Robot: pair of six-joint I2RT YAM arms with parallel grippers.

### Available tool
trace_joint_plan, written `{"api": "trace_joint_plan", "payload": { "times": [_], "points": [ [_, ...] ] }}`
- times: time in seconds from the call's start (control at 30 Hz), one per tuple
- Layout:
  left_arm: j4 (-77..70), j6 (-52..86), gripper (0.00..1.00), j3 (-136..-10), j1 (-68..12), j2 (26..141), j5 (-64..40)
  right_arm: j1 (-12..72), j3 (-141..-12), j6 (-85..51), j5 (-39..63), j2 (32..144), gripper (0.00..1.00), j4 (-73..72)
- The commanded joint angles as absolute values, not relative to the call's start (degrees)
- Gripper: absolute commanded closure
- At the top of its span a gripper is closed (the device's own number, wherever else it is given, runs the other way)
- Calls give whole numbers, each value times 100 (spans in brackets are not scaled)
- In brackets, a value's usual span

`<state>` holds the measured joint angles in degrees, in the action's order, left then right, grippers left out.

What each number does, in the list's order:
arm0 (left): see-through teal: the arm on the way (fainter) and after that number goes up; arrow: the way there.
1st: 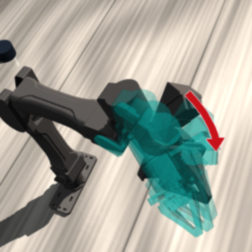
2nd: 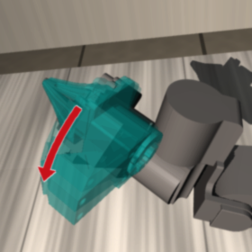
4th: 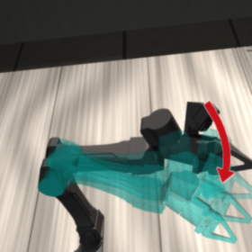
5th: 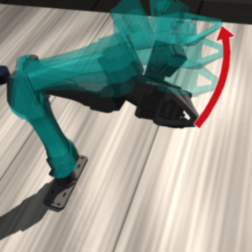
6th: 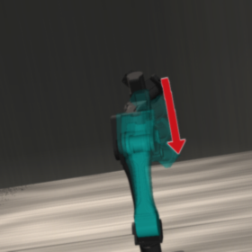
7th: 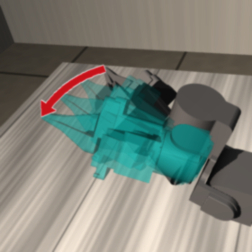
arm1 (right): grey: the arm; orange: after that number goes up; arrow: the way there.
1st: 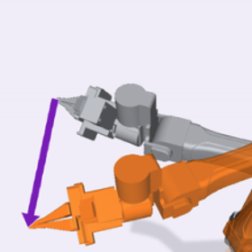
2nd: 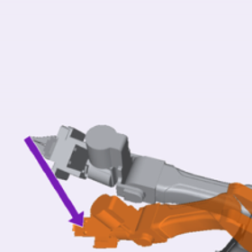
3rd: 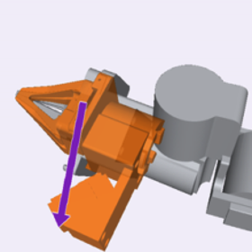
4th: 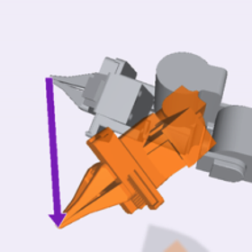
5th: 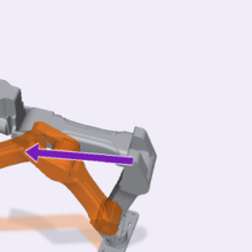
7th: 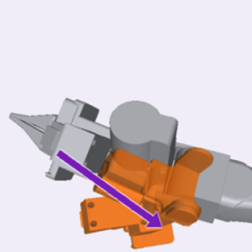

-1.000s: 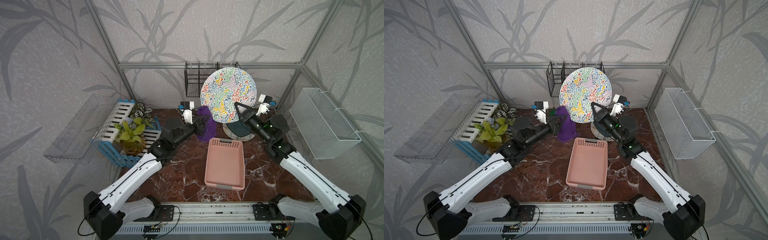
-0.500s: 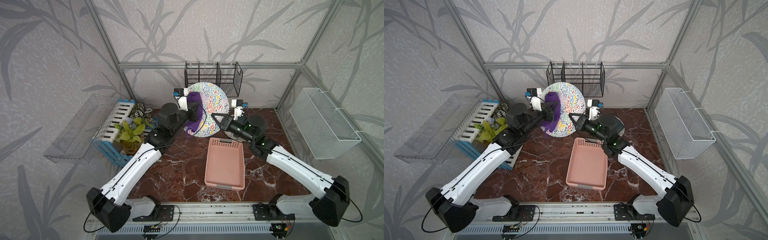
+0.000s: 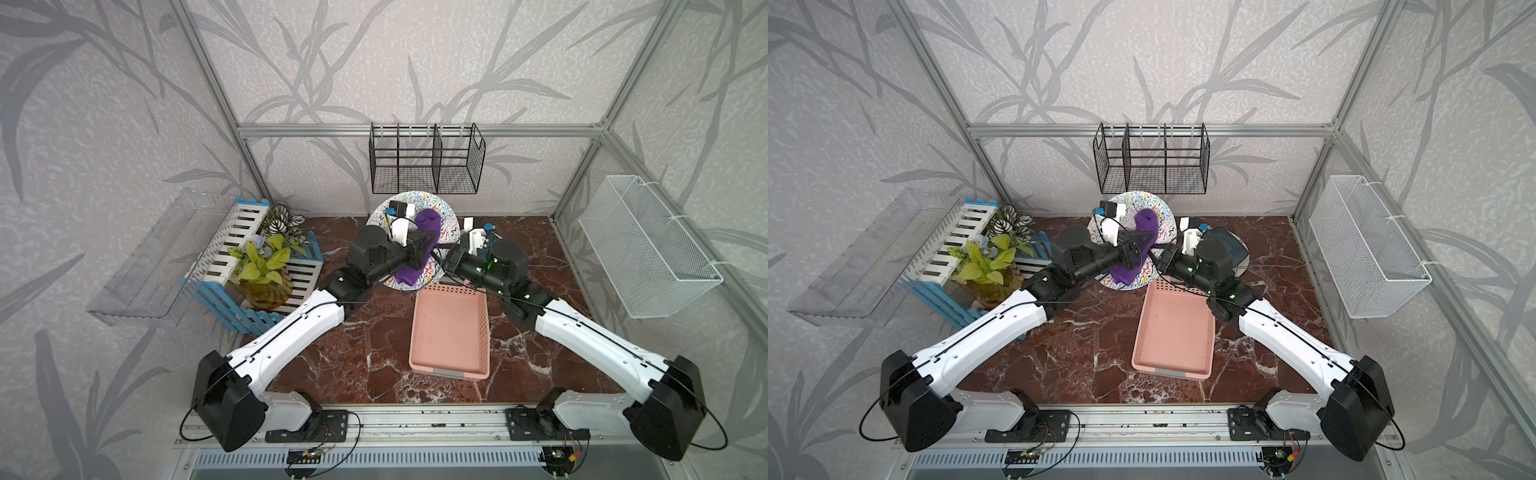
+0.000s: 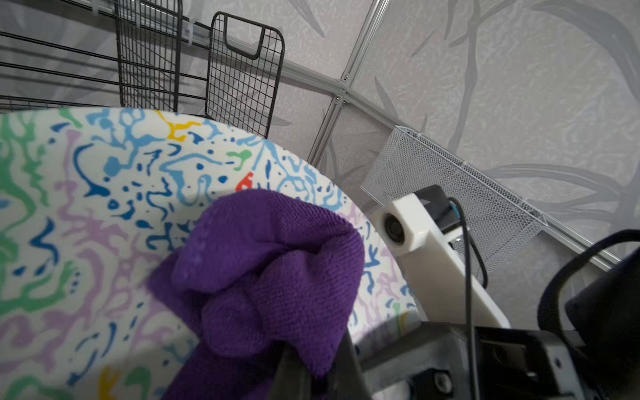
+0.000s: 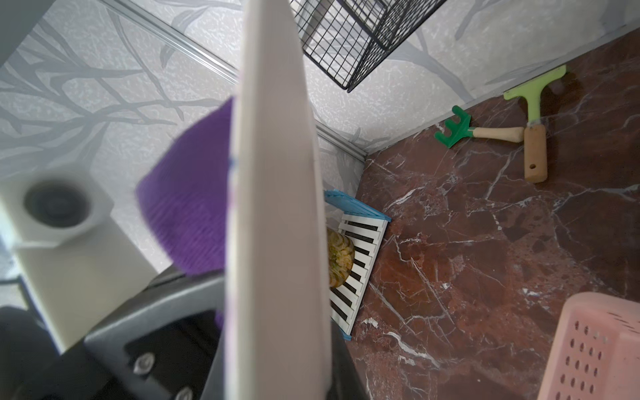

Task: Wipe the wet plate dry
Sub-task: Wipe the plate with towel.

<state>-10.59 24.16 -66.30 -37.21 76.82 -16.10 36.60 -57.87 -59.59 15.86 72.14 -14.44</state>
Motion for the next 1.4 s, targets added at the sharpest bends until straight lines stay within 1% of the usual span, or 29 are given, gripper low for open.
{"api": "trace_joint_plan", "payload": {
  "times": [0.0,0.1,0.17,0.27,0.33,0.4,0.47,0.57,0.63,0.73,0.8,0.87,0.93,1.03,1.1,1.17,1.23,1.3,1.37],
  "points": [
    [-353,2879,100,-6179,-3168,7708,-1604,3557,-6197,-6202,1964,6727,100,-3794],
    [-285,2984,100,-6534,-2507,7788,-1983,3728,-6410,-5982,2732,6796,100,-3411],
    [-36,2669,100,-7089,-2476,8029,-2185,4057,-6417,-5700,2956,6828,100,-3179],
    [134,2362,100,-7700,-2837,8457,-2563,4271,-6248,-5704,2987,6889,100,-3270],
    [317,1978,100,-7907,-3348,8617,-2262,4269,-6079,-5791,2710,6882,100,-3588],
    [334,1761,100,-7928,-3740,8674,-2090,4103,-6013,-5765,2417,6777,100,-3580],
    [238,1886,100,-7742,-3791,8609,-2184,3760,-6020,-5943,2298,6686,100,-3467],
    [-39,2389,100,-7067,-3474,8103,-2194,3069,-5959,-6466,2286,6501,100,-3356],
    [-620,2897,100,-6465,-3185,7653,-2427,2730,-5883,-6686,2265,6363,100,-3347],
    [-1432,3855,100,-5844,-2820,7322,-3003,2462,-5791,-6937,2341,6260,100,-3676],
    [-1815,4371,100,-5652,-2744,7281,-3169,2448,-5767,-7108,2413,6290,100,-3984],
    [-2355,4803,100,-5603,-2787,7313,-3488,2476,-5777,-7338,2557,6411,100,-4391],
    [-2599,4896,100,-5821,-2970,7448,-3601,2560,-5821,-7352,2737,6494,100,-4427],
    [-1677,4237,100,-6554,-3284,7716,-3516,2726,-5784,-7175,2683,6484,100,-4274],
    [-1863,4361,100,-6565,-3245,7727,-3568,2687,-5609,-7256,2368,6372,100,-4330],
    [-2374,4717,100,-6350,-3075,7628,-3516,2474,-5488,-7338,2177,6163,100,-4171],
    [-2915,5277,100,-6219,-2719,7530,-3679,2136,-5338,-7543,2106,5962,100,-4015],
    [-3663,5988,100,-6037,-2318,7453,-3850,1773,-5037,-7909,2046,5747,100,-4291],
    [-4442,6846,100,-5881,-2026,7427,-3898,1537,-4870,-8284,2137,5673,100,-4923]
  ]
}}
